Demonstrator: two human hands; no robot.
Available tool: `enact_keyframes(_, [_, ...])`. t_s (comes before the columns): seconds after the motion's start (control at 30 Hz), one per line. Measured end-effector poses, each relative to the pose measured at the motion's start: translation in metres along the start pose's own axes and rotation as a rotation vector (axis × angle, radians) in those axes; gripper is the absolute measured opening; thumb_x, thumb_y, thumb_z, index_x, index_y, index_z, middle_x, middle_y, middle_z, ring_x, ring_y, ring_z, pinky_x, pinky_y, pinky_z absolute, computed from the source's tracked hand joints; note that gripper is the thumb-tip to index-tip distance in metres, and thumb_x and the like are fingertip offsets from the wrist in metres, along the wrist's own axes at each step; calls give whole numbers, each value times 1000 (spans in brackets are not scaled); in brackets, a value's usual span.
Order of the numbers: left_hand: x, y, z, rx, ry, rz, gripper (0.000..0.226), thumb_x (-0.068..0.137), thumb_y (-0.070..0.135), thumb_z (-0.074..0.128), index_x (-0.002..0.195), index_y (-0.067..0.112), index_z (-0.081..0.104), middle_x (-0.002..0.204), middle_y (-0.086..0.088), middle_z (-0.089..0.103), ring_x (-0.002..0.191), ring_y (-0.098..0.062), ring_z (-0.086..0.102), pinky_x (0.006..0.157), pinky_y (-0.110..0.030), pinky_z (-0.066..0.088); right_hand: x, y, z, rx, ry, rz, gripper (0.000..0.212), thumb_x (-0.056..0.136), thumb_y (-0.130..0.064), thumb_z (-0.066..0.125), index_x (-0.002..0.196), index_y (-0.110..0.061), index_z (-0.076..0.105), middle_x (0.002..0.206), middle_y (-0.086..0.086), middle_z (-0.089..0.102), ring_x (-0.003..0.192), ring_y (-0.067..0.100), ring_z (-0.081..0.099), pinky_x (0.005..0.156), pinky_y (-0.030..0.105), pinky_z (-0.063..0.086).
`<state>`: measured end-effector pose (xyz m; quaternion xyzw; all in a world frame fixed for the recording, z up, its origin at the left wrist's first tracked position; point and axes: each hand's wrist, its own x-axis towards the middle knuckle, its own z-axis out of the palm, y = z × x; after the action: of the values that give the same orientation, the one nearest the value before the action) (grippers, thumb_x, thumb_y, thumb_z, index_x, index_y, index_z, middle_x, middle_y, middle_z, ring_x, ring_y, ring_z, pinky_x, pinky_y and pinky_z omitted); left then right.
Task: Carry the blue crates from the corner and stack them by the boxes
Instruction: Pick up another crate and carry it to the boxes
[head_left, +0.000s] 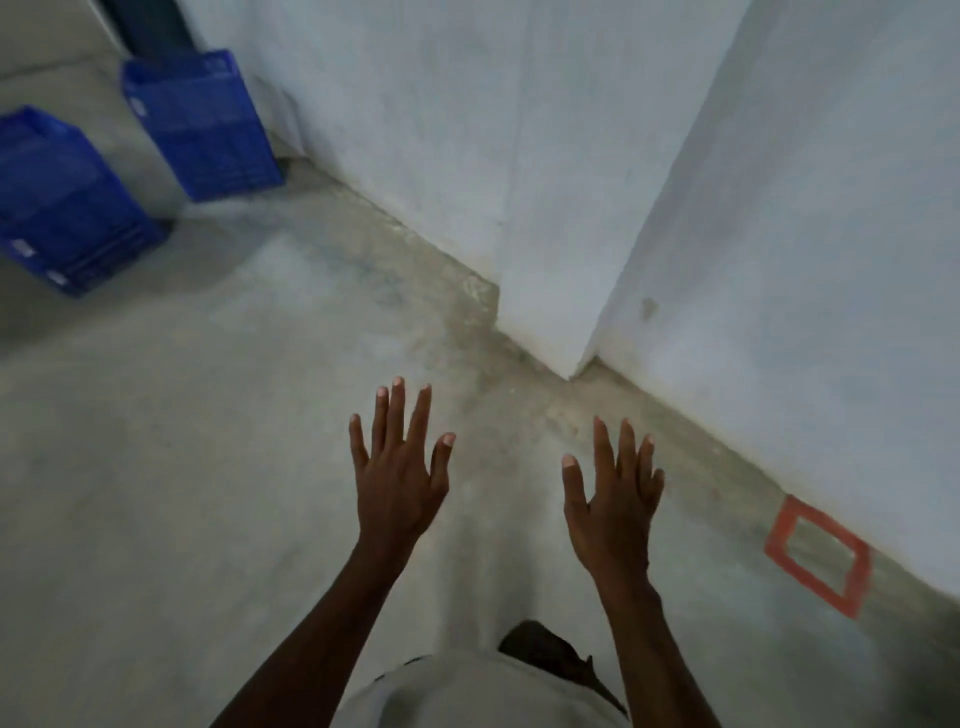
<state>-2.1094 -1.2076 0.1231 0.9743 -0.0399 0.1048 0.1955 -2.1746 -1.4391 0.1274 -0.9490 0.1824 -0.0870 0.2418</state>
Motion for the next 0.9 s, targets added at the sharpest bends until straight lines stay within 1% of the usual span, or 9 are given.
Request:
enact_keyframes(0.07, [31,-32,-9,-2,29,-75,62,104,54,31,161,30,22,170,-2,11,157,-18,2,125,-55,7,35,-37,24,-10,-46,-82,64,101,-61,23,159,-35,15,169,0,4,154,21,-11,123,52,0])
enact_keyframes(0.17, [79,-79,-14,0,72,-185,62,104,55,30,161,31,21,170,-1,9,157,-17,0,125,-54,6,93,-93,65,8,-98,-163,65,100,-61,22,159,-34,17,169,1,7,155,22,-8,123,53,2])
enact_keyframes(0.33, [173,-160,-17,55,104,-300,62,104,57,27,160,31,23,170,-1,10,157,-18,2,125,-55,5,191,-194,145,34,-180,-284,65,100,-59,25,159,-33,19,168,3,11,155,24,-3,123,54,5])
enact_keyframes(0.5, [274,-235,-44,147,153,-435,63,104,59,25,160,31,22,170,-2,8,157,-18,-1,125,-53,-2,287,-309,210,60,-302,-425,64,100,-60,26,159,-37,15,168,3,11,155,26,0,123,53,4])
enact_keyframes(0.63, [344,-295,-63,175,208,-530,64,103,60,27,160,31,22,170,-2,7,157,-18,-2,125,-52,-4,348,-399,248,81,-321,-536,63,101,-58,30,158,-37,19,168,3,14,155,28,3,121,54,7])
enact_keyframes(0.73, [391,-347,-63,172,210,-608,65,103,61,26,161,31,21,170,-1,7,157,-17,-4,125,-52,-4,391,-463,291,79,-373,-599,63,100,-59,28,158,-37,18,168,2,12,155,26,0,121,54,6])
enact_keyframes(0.8, [423,-385,-57,158,205,-638,66,103,62,24,161,31,19,170,-1,5,157,-17,-6,125,-53,-4,421,-500,324,68,-387,-626,64,100,-60,27,158,-36,19,168,2,11,155,25,-2,121,54,5])
enact_keyframes(0.9, [484,-456,-53,164,184,-627,67,102,63,23,161,31,18,170,-1,4,157,-17,-6,125,-52,-5,472,-558,375,57,-384,-640,64,99,-60,28,158,-36,20,168,1,10,155,25,-2,121,54,5])
